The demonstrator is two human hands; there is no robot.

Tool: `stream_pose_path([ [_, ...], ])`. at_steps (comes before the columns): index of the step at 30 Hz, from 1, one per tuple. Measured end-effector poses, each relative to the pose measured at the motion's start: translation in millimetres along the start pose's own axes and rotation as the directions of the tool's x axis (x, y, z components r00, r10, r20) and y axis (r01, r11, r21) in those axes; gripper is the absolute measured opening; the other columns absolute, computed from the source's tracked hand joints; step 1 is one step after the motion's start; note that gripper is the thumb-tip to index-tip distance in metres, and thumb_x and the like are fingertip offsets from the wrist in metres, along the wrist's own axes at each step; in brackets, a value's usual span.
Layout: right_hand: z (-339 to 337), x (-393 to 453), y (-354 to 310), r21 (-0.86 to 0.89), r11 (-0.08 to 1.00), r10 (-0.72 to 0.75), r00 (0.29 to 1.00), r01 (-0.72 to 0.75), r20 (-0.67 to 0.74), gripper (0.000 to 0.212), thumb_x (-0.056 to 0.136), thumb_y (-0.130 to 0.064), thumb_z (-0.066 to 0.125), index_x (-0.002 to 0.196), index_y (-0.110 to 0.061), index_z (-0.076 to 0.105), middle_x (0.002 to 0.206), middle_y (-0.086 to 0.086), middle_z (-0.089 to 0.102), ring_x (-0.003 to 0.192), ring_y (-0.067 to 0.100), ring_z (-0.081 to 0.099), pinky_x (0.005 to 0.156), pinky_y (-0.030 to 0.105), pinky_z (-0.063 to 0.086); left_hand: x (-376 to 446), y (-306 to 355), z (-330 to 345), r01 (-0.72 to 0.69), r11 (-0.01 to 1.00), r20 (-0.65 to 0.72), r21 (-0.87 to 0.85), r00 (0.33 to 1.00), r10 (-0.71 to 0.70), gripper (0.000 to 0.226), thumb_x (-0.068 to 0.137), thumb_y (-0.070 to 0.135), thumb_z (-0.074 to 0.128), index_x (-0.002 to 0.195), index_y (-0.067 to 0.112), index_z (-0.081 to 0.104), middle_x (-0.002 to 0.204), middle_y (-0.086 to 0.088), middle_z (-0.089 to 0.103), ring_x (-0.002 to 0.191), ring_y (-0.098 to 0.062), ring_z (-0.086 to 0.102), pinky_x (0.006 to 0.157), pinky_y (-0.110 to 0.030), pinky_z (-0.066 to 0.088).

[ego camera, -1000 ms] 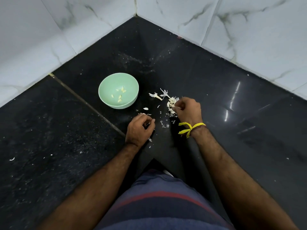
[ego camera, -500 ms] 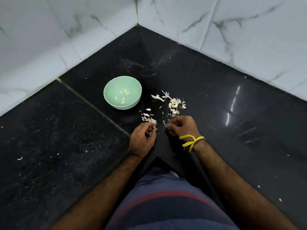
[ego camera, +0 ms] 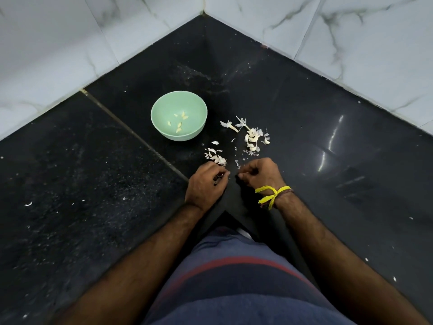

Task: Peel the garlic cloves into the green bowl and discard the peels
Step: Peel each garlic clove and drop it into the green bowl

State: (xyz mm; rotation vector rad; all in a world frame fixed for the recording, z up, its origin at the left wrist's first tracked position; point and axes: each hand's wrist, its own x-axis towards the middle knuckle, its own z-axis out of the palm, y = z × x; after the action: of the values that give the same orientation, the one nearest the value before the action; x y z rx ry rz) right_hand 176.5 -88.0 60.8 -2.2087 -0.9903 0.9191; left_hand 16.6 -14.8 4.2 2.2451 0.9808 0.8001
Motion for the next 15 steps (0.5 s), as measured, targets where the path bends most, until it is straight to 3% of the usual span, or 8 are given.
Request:
stream_pose_path([
  [6,2,2,-10,-0.096,0.995,-0.026,1.000,0.027,0.015,0.005,0.081,-0.009,0.077,0.082,-0.014,0.076,0.078,0.003,0.074,0.077,0.015,0.070,0.076,0.026,0.058,0,1,-3,0.030,0.999,0.030,-0.036,0.999,-0.029,0.012,0.083,0.015,0.076,0.093,0.015,0.069,0.089,0.003,0.065,0.082,-0.017,0.060,0.074,-0.033,0.052],
  [12,2,6,-12,-0.117,0.992,0.037,0.999,-0.035,0.018,0.006,0.082,-0.011,0.074,0.080,-0.016,0.076,0.073,-0.003,0.068,0.074,0.009,0.064,0.057,0.005,0.040,2,2,-2,0.047,0.999,0.028,-0.023,0.999,-0.046,0.008,0.086,0.017,0.072,0.093,0.014,0.068,0.086,0.003,0.062,0.077,-0.018,0.059,0.072,-0.033,0.051],
  [15,3,6,-11,-0.115,0.993,0.023,1.000,-0.021,0.020,0.004,0.082,-0.010,0.074,0.082,-0.014,0.077,0.075,0.000,0.071,0.075,0.012,0.065,0.065,0.013,0.046,2,2,-1,0.052,0.999,0.038,-0.015,0.998,-0.051,0.008,0.087,0.017,0.071,0.094,0.013,0.068,0.088,0.001,0.062,0.079,-0.019,0.060,0.073,-0.033,0.052],
])
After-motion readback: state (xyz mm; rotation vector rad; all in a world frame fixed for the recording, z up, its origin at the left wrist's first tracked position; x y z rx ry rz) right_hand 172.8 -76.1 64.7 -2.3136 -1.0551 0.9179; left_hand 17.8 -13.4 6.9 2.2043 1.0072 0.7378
